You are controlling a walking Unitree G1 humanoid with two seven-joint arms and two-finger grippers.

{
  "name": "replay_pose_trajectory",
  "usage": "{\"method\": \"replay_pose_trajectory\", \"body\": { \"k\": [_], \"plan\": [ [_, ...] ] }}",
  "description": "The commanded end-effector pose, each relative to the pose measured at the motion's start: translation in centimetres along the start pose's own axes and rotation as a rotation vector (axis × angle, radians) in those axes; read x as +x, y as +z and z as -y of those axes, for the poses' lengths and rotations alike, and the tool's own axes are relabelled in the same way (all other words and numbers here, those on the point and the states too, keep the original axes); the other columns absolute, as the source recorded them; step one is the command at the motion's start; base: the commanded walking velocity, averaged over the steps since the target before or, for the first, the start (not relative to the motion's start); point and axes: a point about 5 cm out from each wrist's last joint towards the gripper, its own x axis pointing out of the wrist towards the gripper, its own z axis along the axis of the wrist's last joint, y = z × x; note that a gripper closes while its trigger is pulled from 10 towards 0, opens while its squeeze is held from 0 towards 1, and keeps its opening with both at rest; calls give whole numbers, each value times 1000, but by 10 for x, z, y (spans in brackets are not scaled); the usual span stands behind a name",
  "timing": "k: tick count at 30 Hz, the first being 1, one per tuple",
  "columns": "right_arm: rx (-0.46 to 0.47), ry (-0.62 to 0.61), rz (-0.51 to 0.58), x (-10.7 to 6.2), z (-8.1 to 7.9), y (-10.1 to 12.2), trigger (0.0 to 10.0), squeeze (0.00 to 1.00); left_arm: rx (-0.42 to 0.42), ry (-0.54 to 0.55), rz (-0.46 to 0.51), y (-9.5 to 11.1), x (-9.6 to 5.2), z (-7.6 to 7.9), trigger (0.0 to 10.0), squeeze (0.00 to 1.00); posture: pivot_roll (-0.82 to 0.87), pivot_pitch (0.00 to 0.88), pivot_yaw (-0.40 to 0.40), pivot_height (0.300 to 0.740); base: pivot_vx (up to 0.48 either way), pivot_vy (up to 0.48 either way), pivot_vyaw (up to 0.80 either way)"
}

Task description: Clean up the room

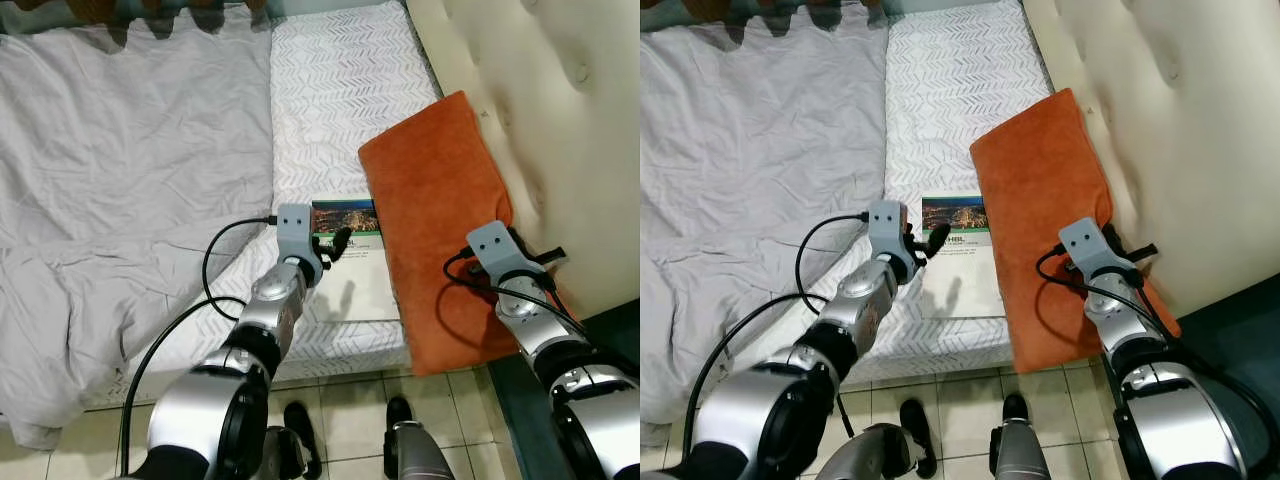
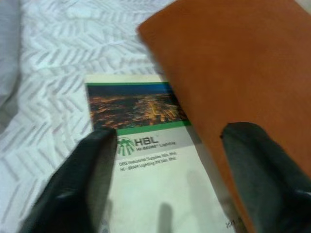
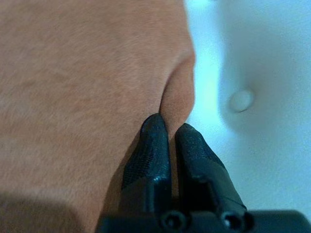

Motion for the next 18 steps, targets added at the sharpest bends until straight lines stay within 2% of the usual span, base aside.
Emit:
{"method": "replay_pose_trajectory", "body": {
  "k": [1,4,6,10,12,16,18],
  "plan": [
    [31,-158,43,9,29,13,10000,0,15,-46,-51,-28,-12,-2,10000,1000,-162,387,64,740,0,0,0],
    [80,-247,50,12,44,17,10000,0,67,-85,-90,-52,-27,-6,10000,1000,-152,382,61,740,0,0,0],
    [92,-260,47,13,47,16,10000,0,68,-87,-99,-56,-29,-6,10000,1000,-144,378,60,740,0,0,0],
    [290,-333,-39,12,57,5,10000,0,81,-134,-157,-85,-48,-5,10000,1000,-126,371,60,740,0,0,0],
    [349,-353,-63,12,59,2,10000,0,74,-137,-170,-94,-56,-5,10000,1000,-119,367,60,740,0,0,0],
    [350,-350,-93,11,55,-2,10000,0,68,-135,-193,-110,-69,-5,10000,1000,-111,369,57,740,0,0,0],
    [344,-360,-95,10,57,-3,10000,0,72,-143,-191,-111,-72,-4,10000,1000,-109,372,56,740,0,0,0]
  ]
}}
